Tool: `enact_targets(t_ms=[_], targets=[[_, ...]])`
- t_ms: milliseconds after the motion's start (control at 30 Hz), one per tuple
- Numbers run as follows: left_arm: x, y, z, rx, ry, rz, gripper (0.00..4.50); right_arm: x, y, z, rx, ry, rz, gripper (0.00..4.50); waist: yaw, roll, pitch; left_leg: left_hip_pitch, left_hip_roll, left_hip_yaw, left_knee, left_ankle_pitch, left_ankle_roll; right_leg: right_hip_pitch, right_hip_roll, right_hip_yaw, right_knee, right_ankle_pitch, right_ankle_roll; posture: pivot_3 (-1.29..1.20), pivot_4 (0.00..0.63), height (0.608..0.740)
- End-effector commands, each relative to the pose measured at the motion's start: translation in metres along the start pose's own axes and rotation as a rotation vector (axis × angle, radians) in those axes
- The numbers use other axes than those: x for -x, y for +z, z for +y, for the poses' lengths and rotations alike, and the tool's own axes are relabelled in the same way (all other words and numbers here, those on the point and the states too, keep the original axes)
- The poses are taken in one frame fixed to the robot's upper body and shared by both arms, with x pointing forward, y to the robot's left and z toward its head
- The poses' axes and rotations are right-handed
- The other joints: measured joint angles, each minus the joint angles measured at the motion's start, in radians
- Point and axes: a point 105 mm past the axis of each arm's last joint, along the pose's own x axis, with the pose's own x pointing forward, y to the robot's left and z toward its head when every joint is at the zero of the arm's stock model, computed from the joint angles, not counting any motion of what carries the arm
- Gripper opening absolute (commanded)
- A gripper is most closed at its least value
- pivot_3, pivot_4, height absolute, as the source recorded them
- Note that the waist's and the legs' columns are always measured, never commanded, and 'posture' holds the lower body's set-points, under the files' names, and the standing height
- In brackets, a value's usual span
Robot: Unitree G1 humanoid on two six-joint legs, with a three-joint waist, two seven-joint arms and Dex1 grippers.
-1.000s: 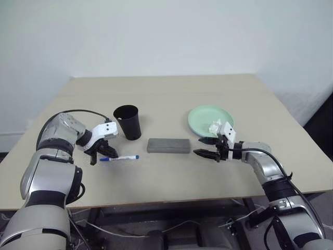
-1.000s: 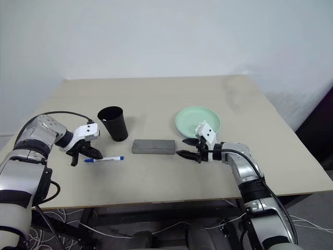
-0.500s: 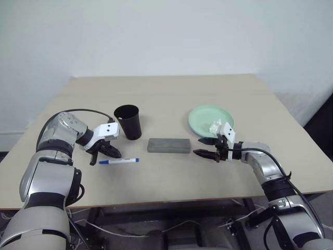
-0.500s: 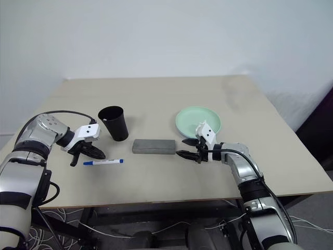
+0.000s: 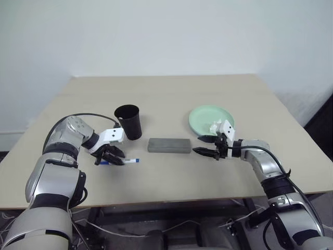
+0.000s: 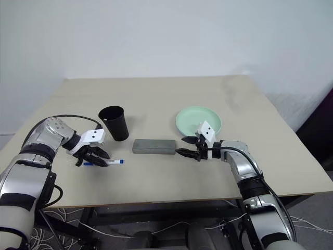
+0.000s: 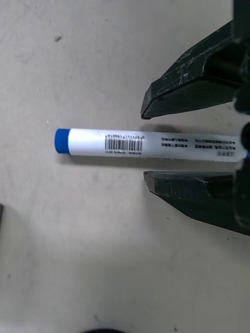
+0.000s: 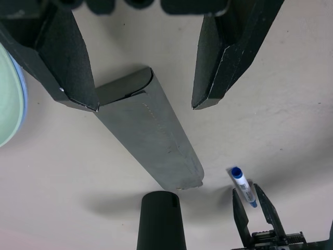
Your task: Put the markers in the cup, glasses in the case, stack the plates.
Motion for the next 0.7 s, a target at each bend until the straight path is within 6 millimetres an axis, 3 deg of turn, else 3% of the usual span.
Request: enact_targets(t_ms=[33, 167, 267, 400, 567, 700], targets=[[0.002, 0.005, 0.001, -0.046, -0.006, 0.023, 1.59, 0.0, 0.013, -0.001, 0.037, 0.001, -0.037, 3.09, 0.0, 0.0, 0.0, 0.0, 0.0, 0.0, 0.0, 0.0, 0.0, 0.0, 0.0, 0.0, 0.0, 0.0, 0.0, 0.0, 0.0, 0.737], [-0.002, -0.005, 0.0, -0.069, -0.01, 0.09, 1.08, -0.001, 0.013, -0.001, 0.035, -0.001, -0.04, 3.09, 0.0, 0.0, 0.0, 0.0, 0.0, 0.0, 0.0, 0.0, 0.0, 0.0, 0.0, 0.0, 0.0, 0.0, 0.0, 0.0, 0.0, 0.737], [-0.003, -0.008, -0.001, -0.075, -0.004, 0.103, 0.1, -0.001, 0.013, -0.001, 0.034, -0.002, -0.042, 3.09, 0.0, 0.0, 0.0, 0.0, 0.0, 0.0, 0.0, 0.0, 0.0, 0.0, 0.0, 0.0, 0.0, 0.0, 0.0, 0.0, 0.0, 0.737], [-0.003, -0.002, 0.003, -0.073, 0.031, 0.045, 0.07, -0.001, 0.012, 0.0, 0.032, -0.004, -0.042, 3.09, 0.0, 0.0, 0.0, 0.002, 0.0, 0.0, 0.0, 0.0, 0.0, 0.001, 0.0, 0.0, 0.001, 0.0, 0.0, 0.0, 0.0, 0.737], [0.005, 0.033, 0.007, -0.087, 0.05, -0.198, 0.07, 0.0, 0.011, 0.001, 0.031, -0.004, -0.042, 3.09, 0.001, 0.0, 0.0, 0.001, 0.0, -0.001, 0.001, 0.0, 0.0, 0.002, 0.0, 0.0, 0.001, 0.0, 0.0, 0.0, 0.0, 0.737], [0.039, 0.096, 0.017, -0.096, 0.13, -0.6, 0.07, 0.002, 0.01, 0.001, 0.031, 0.0, -0.037, 3.09, 0.0, -0.002, 0.001, -0.001, 0.0, -0.001, 0.002, 0.0, 0.0, 0.0, -0.001, -0.001, 0.0, 0.0, 0.0, 0.0, 0.0, 0.737]])
